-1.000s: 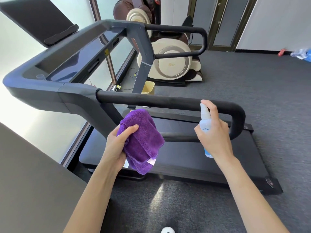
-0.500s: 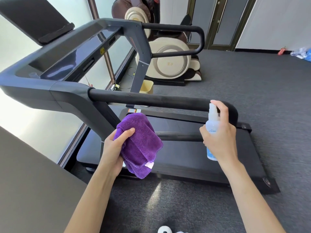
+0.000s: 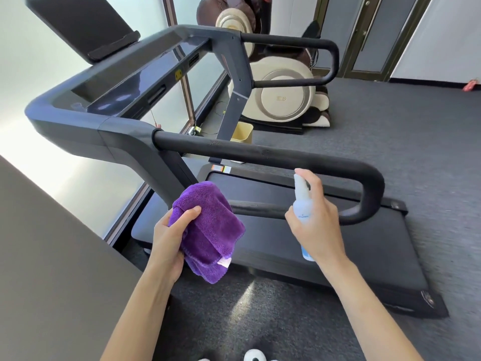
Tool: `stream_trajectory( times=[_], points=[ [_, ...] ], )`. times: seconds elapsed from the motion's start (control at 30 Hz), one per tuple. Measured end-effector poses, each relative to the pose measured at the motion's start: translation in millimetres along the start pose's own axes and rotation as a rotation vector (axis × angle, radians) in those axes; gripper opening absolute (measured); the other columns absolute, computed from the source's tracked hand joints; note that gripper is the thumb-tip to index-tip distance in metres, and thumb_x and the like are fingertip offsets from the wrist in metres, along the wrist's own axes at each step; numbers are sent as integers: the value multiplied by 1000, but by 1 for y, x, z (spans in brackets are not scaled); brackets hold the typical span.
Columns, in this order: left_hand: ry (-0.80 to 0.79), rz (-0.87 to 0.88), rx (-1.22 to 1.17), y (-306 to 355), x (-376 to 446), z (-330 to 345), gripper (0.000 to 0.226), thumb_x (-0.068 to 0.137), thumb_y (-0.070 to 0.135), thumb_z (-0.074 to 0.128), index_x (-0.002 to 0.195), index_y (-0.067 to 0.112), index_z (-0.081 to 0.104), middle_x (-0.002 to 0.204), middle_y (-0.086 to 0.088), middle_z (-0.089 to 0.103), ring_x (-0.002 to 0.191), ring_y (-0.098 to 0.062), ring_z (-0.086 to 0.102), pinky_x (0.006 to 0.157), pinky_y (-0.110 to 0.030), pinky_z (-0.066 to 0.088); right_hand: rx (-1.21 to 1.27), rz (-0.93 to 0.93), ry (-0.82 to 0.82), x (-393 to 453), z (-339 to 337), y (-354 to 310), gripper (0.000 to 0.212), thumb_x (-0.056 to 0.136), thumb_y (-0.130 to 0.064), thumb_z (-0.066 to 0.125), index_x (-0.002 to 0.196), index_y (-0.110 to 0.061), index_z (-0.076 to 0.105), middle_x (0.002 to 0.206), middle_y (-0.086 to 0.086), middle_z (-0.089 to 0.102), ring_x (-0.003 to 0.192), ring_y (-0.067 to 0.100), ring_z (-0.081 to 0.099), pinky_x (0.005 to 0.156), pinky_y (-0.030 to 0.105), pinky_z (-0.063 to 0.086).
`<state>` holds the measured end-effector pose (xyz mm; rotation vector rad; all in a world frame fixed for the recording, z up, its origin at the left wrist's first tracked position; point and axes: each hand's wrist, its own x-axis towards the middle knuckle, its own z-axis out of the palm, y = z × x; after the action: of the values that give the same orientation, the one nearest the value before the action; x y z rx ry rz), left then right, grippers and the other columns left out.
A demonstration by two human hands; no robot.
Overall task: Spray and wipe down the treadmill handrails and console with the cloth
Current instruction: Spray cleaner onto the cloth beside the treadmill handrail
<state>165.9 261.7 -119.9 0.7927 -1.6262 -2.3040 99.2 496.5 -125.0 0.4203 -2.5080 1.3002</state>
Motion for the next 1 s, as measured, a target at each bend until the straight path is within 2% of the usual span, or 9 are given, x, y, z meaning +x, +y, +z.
stream_trajectory(
  times=[0.07,0.13,0.27,0.33,0.47,0.63,0.8,0.9,1.0],
  points=[
    [25,-2,-3,-1,1,-8,30,65,29,76,93,22,69,88,2,73,89,-19,66,69,-30,48,-61,-36,-84,-6,17,2,79,84,-1,63,137,-50,29,90,-12,55,76,18,51,70,31,41],
    [52,-5,-1,-2,4,-15,20,75,23,74,93,22,68,91,0,71,91,-21,65,71,-31,48,-129,-21,-191,-10,38,3,78,85,-4,62,139,-50,28,91,-6,56,79,28,55,66,33,39],
    [72,-11,7,-4,8,-24,9,81,18,72,88,23,69,79,6,73,87,-18,65,68,-31,48,-198,31,-283,-2,77,6,74,88,-6,58,150,-37,34,98,4,61,87,36,59,67,36,42],
    [81,-8,8,-4,11,-28,10,81,19,73,89,24,69,80,6,73,86,-17,66,67,-29,48,-193,34,-290,3,92,7,72,88,-4,58,151,-32,35,96,5,60,85,36,59,66,37,43],
    [73,-9,16,-6,15,-40,8,82,19,73,86,25,71,82,6,74,77,-11,69,62,-24,50,-229,32,-302,6,113,12,70,87,0,56,148,-28,37,90,7,58,75,33,51,62,34,37],
    [75,-27,32,-8,22,-52,7,81,19,73,85,24,71,82,5,74,75,-9,69,59,-22,51,-279,92,-352,3,133,22,67,88,0,54,146,-29,35,98,7,61,81,37,58,65,33,39],
    [55,-45,36,-8,32,-53,9,81,18,74,87,23,69,78,8,74,73,-8,69,59,-21,50,-160,153,-238,-1,140,26,65,88,-2,61,145,-26,40,96,5,61,83,32,59,73,32,38],
    [28,-49,23,-7,37,-50,10,80,19,74,88,22,71,81,6,74,74,-8,70,58,-20,51,-182,178,-206,2,138,27,66,87,-2,62,145,-26,41,96,5,62,85,34,61,72,33,38],
    [9,-56,28,-7,41,-46,12,79,20,74,89,23,70,83,6,74,80,-11,69,62,-23,50,-232,171,-219,1,130,28,68,88,-2,58,147,-28,37,94,5,60,85,37,60,69,38,45]
  ],
)
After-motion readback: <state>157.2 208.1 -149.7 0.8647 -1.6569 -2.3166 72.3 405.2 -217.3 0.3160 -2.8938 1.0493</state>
